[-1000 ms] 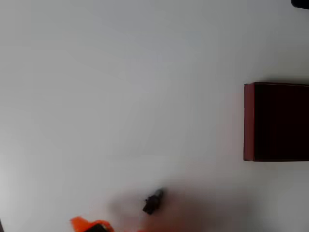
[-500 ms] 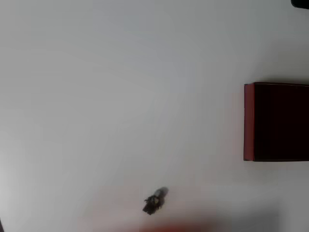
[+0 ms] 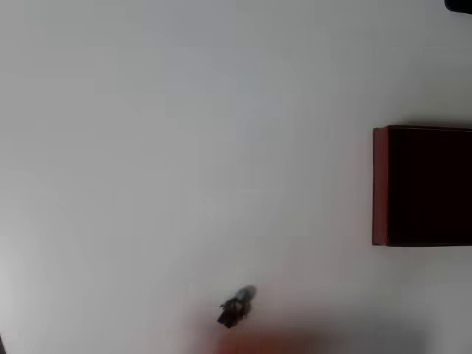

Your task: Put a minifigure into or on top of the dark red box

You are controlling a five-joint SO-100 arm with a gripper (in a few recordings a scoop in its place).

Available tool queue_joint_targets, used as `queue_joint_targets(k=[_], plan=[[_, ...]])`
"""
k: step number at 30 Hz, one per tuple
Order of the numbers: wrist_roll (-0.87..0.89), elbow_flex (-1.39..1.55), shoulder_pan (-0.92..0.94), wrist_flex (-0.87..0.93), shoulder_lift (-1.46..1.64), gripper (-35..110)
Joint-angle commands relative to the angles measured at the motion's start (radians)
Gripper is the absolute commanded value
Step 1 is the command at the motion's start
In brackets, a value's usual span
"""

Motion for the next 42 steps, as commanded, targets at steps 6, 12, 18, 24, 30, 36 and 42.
queue_joint_targets(k=[6, 12, 18, 24, 30, 36, 42], plan=[[-0.041, -0.210, 0.551, -0.057, -0.169, 0], [-0.351, -0.704, 0.834, 0.074, -0.729, 1], [-0.459, -0.859, 1.015, 0.222, -1.048, 4], [-0.664, -0.749, 1.224, 0.038, -0.962, 6], [-0.712, -0.614, 1.321, -0.382, -0.870, 0], [-0.606, -0.741, 1.387, -0.048, -0.946, 7], [-0.362, -0.729, 1.539, 0.137, -1.144, 11]])
